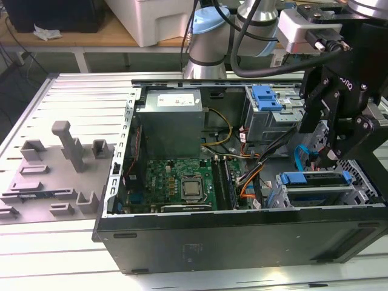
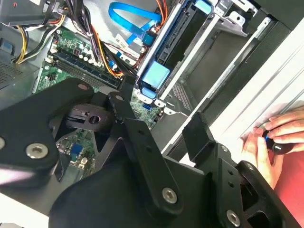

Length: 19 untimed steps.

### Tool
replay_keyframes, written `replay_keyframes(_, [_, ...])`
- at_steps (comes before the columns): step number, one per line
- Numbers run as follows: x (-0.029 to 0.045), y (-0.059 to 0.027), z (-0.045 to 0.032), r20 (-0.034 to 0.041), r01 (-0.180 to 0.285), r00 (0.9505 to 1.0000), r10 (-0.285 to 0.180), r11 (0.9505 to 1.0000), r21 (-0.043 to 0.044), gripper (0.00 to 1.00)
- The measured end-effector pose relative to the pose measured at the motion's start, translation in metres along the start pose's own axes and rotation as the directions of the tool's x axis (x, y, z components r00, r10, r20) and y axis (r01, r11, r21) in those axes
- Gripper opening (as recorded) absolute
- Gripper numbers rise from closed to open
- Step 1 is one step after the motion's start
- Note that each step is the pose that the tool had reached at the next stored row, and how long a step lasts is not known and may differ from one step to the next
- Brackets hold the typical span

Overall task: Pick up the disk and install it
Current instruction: 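Insert the disk into the insertion slot, then insert the first disk wire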

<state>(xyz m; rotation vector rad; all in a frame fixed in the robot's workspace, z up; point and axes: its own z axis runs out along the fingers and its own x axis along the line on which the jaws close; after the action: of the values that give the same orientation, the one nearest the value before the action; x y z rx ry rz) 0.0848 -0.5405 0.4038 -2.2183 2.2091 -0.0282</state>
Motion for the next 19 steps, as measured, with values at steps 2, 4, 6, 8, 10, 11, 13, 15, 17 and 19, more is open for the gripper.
replay_keyframes(2, [0.0000,0.0000,0.0000,0.0000,0.000,1.0000,0.000,1.0000,0.0000,0.69])
replay_keyframes(4, [0.0000,0.0000,0.0004,0.0000,0.000,1.0000,0.000,1.0000,0.0000,0.69])
replay_keyframes(6, [0.0000,0.0000,0.0004,0.0000,0.000,1.0000,0.000,1.0000,0.0000,0.69])
replay_keyframes(8, [0.0000,0.0000,0.0004,0.0000,0.000,1.0000,0.000,1.0000,0.0000,0.69])
replay_keyframes(10, [0.0000,0.0000,0.0005,0.0002,0.000,1.0000,0.000,1.0000,0.0000,0.69])
replay_keyframes(11, [0.0000,0.0000,0.0005,0.0002,0.000,1.0000,0.000,1.0000,0.0000,0.69])
replay_keyframes(13, [-0.0001,0.0000,0.0005,0.0001,0.000,1.0000,0.000,1.0000,0.0000,0.69])
replay_keyframes(15, [-0.0001,0.0000,0.0005,-0.0001,-0.002,1.0000,0.002,1.0000,0.0000,0.69])
replay_keyframes(17, [-0.0010,-0.0001,0.0005,-0.0020,-0.007,1.0000,0.007,1.0000,0.0000,0.69])
replay_keyframes(19, [-0.0020,-0.0001,0.0006,-0.0040,-0.014,0.9999,0.014,0.9999,0.0000,0.69])
